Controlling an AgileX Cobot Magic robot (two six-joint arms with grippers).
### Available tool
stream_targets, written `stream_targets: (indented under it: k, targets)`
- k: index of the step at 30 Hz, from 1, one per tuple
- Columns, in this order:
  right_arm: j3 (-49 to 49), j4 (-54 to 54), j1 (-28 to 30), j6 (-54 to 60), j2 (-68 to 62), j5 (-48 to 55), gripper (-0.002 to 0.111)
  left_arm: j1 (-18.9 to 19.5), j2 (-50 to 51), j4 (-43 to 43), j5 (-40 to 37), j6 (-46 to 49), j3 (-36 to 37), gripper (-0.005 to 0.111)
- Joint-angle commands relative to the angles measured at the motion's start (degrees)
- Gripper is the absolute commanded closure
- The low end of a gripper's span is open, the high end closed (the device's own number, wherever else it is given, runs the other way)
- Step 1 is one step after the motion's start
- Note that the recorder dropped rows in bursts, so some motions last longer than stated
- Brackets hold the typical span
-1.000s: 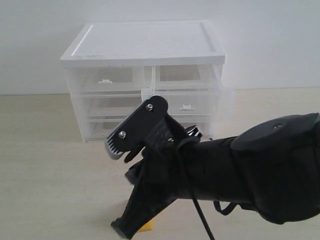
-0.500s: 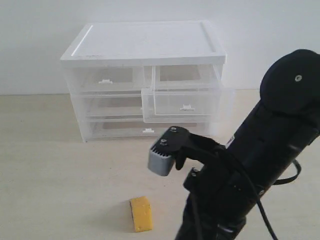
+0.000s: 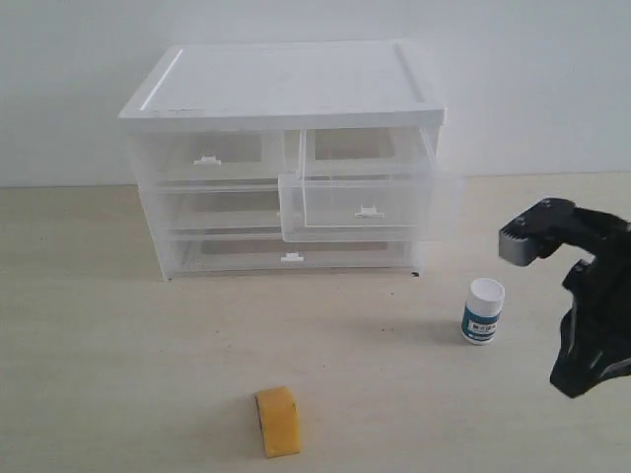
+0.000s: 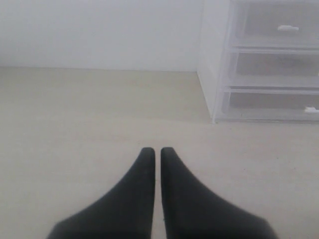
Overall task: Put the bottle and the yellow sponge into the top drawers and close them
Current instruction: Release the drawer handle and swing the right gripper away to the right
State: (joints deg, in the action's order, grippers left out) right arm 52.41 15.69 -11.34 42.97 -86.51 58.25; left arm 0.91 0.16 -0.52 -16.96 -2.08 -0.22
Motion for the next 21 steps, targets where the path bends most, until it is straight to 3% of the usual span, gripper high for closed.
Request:
stream_targets:
  k: [1,7,14,18,21]
  targets:
    - [0.3,10.9,9.5,9.9,0.7,-9.2,0.108,0.2,-0.2,-0.6,0.5,0.2,0.2,0.102]
    - [0.2,14.9,11.8,8.6,0.7,-23.3,0.108,0.2,-0.2,-0.6,0.5,0.2,0.2,0.102]
    - [0.2,15.2,12.1,-9.4,0.7,-36.4,0.108,0.2,-0.2,-0.6,0.5,0.2,0.2,0.102]
    - [0.2,15.2,14.9,-24.2,0.7,-32.5,0.108,0.2,-0.2,-0.6,0.5,0.2,0.2,0.102]
    - [0.4,15.0,17.7,-24.9,0.7,-23.4,0.108,0.2,-0.2,-0.6,0.5,0.2,0.2,0.102]
